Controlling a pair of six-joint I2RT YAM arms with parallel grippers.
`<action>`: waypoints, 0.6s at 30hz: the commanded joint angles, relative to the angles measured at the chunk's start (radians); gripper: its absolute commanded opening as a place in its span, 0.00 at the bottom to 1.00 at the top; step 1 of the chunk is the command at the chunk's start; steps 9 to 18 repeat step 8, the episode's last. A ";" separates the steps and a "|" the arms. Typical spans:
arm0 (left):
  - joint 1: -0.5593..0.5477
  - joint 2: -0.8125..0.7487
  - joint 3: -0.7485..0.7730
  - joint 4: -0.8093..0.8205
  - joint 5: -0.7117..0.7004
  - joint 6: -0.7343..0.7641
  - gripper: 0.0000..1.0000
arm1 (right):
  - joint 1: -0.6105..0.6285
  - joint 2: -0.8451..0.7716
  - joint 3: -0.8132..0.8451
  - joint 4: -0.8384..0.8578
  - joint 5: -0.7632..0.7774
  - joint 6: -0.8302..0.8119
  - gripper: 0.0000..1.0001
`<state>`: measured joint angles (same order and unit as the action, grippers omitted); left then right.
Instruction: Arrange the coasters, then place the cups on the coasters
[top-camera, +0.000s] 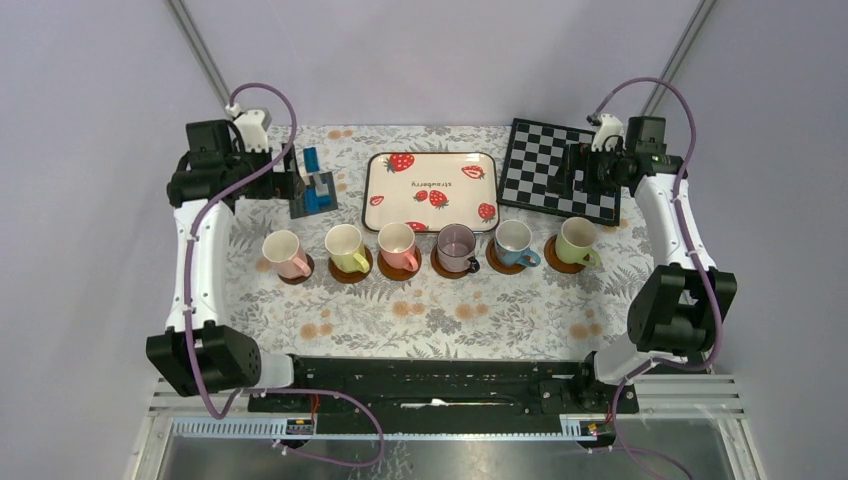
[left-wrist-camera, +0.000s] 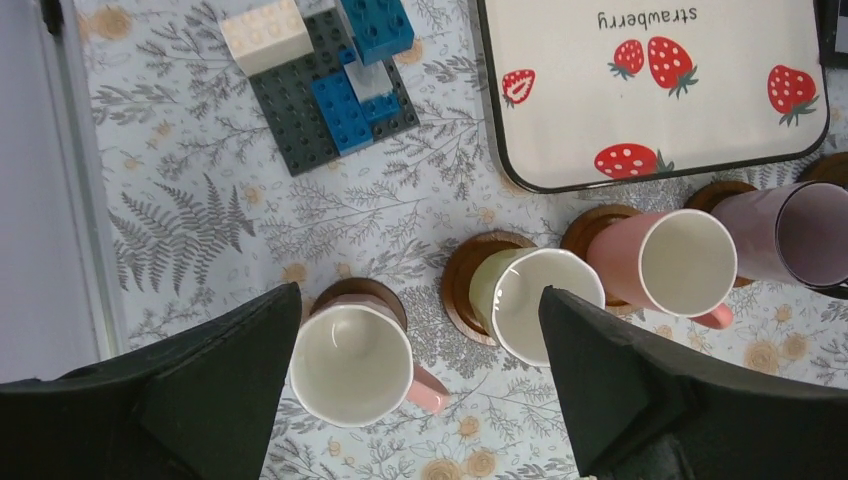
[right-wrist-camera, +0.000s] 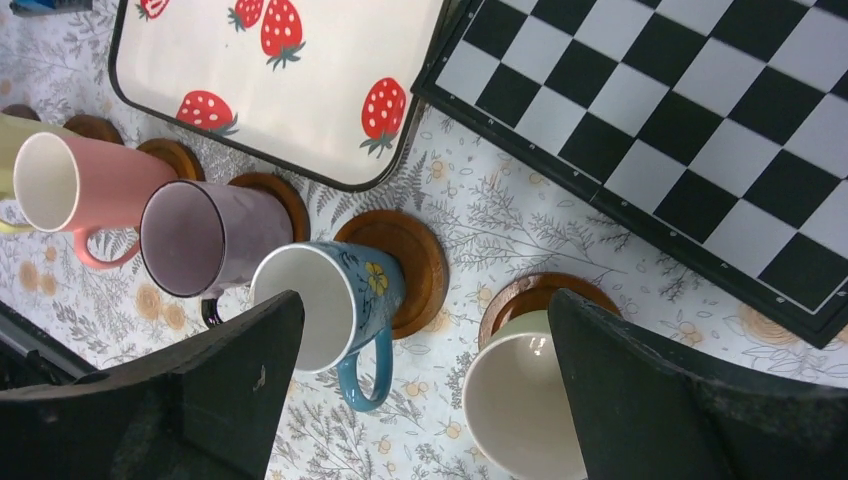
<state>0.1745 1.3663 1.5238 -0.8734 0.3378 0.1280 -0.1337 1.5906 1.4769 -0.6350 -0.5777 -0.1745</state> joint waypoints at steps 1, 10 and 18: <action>0.006 -0.054 -0.055 0.097 0.024 -0.052 0.99 | 0.002 -0.070 -0.040 0.091 -0.035 -0.025 1.00; 0.006 -0.027 -0.064 0.124 0.034 -0.096 0.99 | 0.002 -0.030 0.010 0.046 -0.038 -0.031 1.00; 0.006 -0.027 -0.064 0.124 0.034 -0.096 0.99 | 0.002 -0.030 0.010 0.046 -0.038 -0.031 1.00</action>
